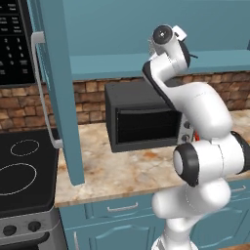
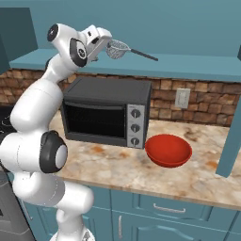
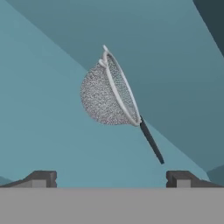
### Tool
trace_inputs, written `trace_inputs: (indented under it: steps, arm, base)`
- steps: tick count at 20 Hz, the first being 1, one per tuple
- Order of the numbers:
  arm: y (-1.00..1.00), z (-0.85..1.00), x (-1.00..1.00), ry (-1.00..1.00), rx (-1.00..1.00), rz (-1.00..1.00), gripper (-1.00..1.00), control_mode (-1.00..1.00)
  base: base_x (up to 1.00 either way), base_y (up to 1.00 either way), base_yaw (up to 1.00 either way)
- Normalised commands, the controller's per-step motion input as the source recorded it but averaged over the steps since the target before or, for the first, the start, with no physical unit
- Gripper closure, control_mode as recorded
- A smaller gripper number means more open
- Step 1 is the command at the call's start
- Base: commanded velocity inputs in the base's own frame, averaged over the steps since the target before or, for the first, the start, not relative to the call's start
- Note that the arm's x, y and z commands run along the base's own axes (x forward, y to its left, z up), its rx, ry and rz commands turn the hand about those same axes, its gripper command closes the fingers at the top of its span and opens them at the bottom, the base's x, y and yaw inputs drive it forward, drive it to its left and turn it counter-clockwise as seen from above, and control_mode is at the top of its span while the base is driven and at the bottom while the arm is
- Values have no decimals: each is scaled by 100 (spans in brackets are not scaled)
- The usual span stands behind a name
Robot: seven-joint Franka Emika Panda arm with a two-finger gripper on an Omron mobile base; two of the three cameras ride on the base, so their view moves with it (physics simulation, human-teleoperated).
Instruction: Open the cabinet and setup a tea strainer by placing it in the bowl upright.
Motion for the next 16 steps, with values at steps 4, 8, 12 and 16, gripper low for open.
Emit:
trace_inputs:
  steps: [4,8,12,16]
  arm:
    - [-6,0,18,4,0,5,-100,-100]
    - [0,0,5,0,0,7,-100,-100]
    - [0,0,11,0,0,7,-100,-100]
    - [0,0,17,1,0,5,-100,-100]
  base:
    - [0,0,0]
    - [0,0,0]
    - [0,0,0]
    - [0,0,0]
